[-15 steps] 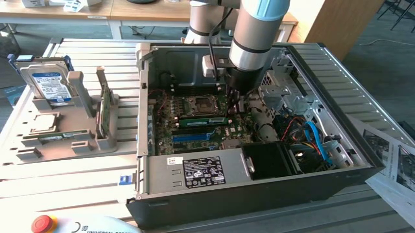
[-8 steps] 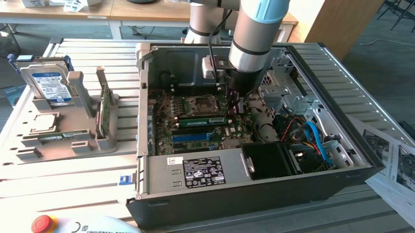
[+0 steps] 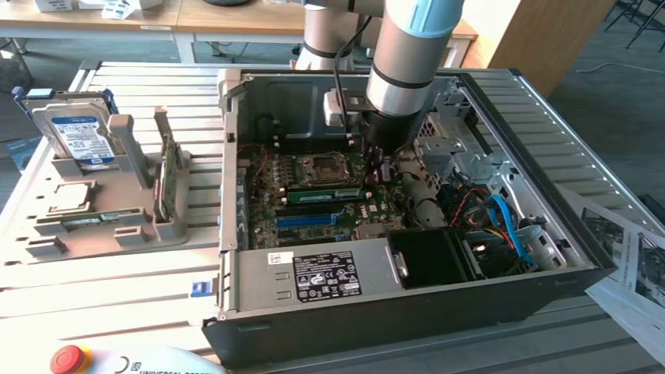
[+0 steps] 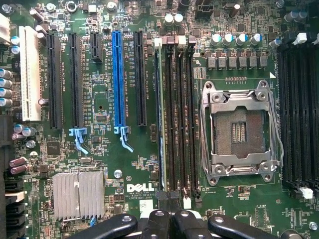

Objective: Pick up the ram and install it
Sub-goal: 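Press down the ram until it locks into place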

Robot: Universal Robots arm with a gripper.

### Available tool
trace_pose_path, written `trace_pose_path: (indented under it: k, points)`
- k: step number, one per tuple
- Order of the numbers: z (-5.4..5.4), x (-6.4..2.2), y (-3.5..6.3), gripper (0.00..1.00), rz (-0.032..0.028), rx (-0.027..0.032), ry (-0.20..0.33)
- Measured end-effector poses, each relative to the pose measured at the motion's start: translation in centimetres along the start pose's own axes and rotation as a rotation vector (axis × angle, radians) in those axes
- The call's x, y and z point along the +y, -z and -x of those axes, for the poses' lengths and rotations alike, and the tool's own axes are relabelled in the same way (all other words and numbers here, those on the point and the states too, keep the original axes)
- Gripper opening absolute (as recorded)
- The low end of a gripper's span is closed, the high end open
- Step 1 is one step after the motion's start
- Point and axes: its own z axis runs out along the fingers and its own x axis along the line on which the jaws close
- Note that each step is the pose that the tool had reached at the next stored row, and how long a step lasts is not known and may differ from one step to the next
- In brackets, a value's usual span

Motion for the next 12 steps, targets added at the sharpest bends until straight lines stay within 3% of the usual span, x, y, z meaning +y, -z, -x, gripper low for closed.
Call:
trace_pose_path:
  k: [12]
  points:
    - [0.28, 0.02, -0.01, 0.11, 0.0000, 0.0001, 0.000]
